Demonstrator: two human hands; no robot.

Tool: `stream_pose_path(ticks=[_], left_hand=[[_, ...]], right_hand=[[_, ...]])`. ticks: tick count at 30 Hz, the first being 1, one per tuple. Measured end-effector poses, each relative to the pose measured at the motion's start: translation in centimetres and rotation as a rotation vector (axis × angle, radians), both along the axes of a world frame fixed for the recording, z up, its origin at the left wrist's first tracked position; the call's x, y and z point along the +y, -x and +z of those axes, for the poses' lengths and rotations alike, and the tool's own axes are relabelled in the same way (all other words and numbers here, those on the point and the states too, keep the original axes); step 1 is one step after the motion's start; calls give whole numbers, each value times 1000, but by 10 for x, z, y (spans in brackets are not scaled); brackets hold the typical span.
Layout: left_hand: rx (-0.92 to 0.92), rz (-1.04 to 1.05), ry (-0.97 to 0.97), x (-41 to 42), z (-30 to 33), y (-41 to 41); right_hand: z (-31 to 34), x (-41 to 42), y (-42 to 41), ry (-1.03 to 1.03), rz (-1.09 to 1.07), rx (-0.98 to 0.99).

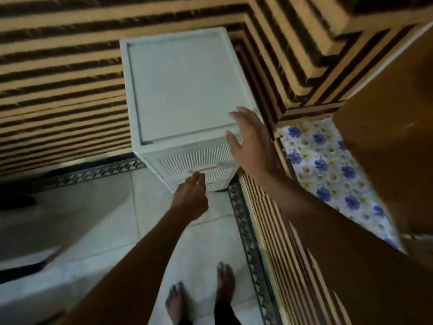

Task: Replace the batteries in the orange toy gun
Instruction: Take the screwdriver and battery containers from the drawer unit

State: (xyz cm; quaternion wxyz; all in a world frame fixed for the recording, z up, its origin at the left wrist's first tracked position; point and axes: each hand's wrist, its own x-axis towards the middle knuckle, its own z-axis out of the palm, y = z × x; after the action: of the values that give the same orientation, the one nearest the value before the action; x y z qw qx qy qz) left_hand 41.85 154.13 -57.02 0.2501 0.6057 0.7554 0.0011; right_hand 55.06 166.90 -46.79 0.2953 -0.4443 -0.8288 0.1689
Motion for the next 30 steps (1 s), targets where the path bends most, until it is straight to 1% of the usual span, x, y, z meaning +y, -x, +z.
stream_pose_path(ticks=[1, 5, 8, 11, 14, 16, 20, 25, 28, 30], left_hand=[[15, 11, 5, 4, -14, -1], [93, 27, -37, 22, -72, -3], [148, 53, -114, 28, -94, -8], [169, 78, -160, 20, -98, -19], [150, 36, -185, -16, -82, -38], [134, -13, -241, -49, -62, -55], [75, -79, -425, -88, -4, -67], [110, -31, -566, -75, 56, -36], [159, -98, -636, -57, 71, -20], [182, -105, -650, -44, 71, -13]], right_hand=[[-13, 7, 0, -16, 32, -21], [-58, 28, -5, -124, 87, 12], [-70, 32, -8, -155, 97, 63], [-73, 36, -9, -149, 90, 85], [-71, 34, -11, -130, 105, 87], [-66, 35, -12, -95, 128, 70], [-47, 31, -12, 57, 129, 16], [-21, 28, -10, 225, 167, -75], [-9, 28, -9, 278, 192, -120], [-6, 31, -9, 295, 196, -128]])
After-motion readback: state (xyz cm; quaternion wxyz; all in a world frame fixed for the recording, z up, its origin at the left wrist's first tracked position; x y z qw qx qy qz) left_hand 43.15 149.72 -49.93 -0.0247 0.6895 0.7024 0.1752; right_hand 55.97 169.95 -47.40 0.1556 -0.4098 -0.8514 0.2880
